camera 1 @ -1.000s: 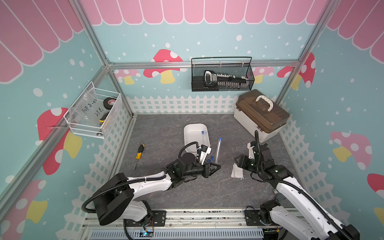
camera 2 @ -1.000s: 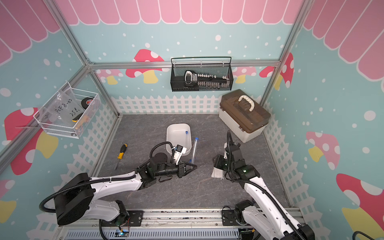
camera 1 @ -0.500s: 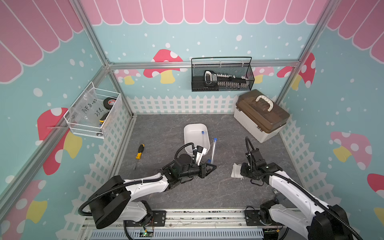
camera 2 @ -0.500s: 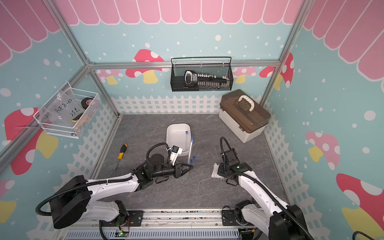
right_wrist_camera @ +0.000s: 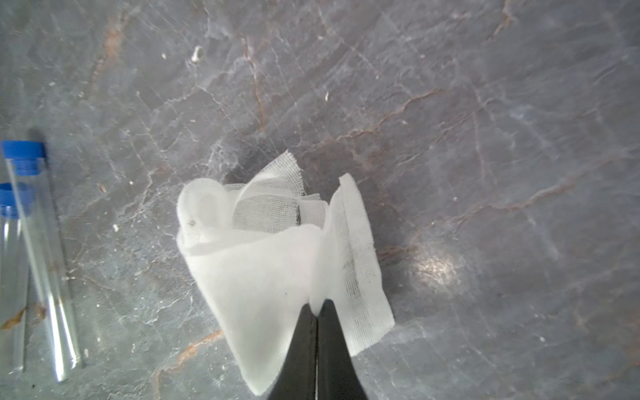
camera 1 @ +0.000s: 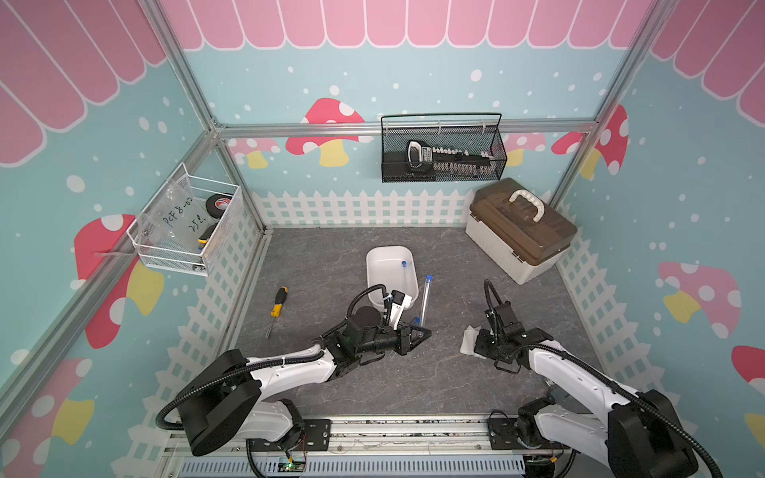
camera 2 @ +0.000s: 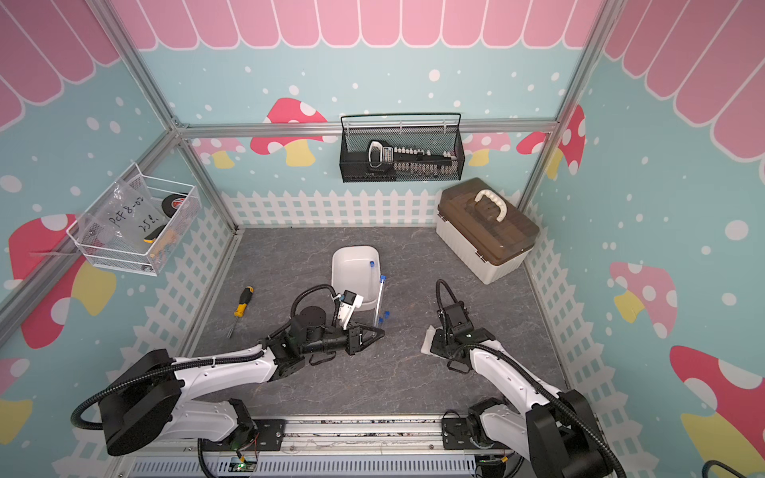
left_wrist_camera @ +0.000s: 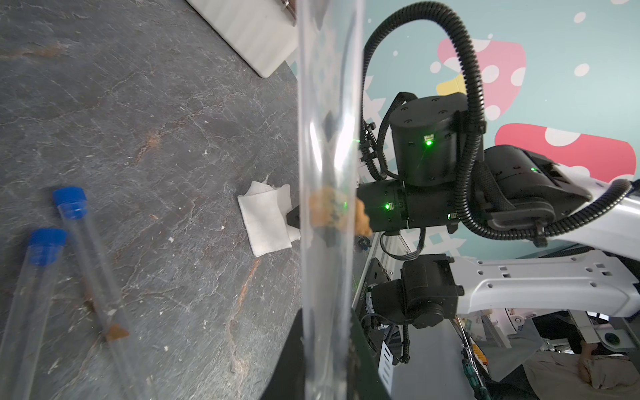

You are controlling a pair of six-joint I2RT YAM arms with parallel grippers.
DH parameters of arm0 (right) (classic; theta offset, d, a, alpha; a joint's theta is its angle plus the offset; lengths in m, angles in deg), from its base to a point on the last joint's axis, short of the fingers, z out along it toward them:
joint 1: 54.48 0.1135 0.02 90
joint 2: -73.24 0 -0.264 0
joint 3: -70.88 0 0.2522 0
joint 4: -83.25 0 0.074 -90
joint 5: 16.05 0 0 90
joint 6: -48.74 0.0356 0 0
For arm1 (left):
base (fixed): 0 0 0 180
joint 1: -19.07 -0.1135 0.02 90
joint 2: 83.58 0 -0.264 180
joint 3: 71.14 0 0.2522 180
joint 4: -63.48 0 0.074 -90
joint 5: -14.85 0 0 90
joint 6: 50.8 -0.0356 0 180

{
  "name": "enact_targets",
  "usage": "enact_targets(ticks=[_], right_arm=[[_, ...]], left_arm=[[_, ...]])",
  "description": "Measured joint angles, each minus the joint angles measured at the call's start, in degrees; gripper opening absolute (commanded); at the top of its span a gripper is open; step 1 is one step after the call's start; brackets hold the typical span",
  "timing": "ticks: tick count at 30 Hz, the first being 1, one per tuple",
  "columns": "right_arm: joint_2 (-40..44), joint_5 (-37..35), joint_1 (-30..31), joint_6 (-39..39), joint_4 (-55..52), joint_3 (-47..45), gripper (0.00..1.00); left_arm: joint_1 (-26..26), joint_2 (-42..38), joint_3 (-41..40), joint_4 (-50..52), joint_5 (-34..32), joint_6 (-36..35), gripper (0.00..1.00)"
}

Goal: Wipe the exteriors of test tubes
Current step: Pick up the cleaning item at the center of the board, then wipe the dirt from the test tube.

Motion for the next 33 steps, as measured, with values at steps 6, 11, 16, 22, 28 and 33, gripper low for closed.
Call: enact_targets(ticks=[6,11,16,22,28,33], right_arm=[[4.24,1.09,0.00,-1.51,-4.09,7.98,0.00],[7.74,5.14,0.00,-2.40,-6.23,19.74,0.00],[8.11,10.47,0.11,-2.56,-5.95,29.57,0.00],[5.05,15.21,0.79,-2.58,-4.44,39.23,0.00],[-3.39,18.12,2.78,-3.15,-0.98,46.42,0.00],[-10.29,18.95,7.32,-4.00,0.79,51.08,0.00]], left_arm=[[-0.55,0.37,0.00,-1.05,0.44,0.09,0.06],[-0.81,2.03,0.20,-1.70,0.83,0.26,0.05],[-1.18,6.16,1.29,-4.07,2.36,1.16,0.05],[-1.22,9.57,2.32,-6.25,4.35,2.08,0.05],[-1.11,9.77,3.10,-6.84,5.49,2.23,0.06],[-0.57,9.84,3.26,-7.04,5.84,2.40,0.06]])
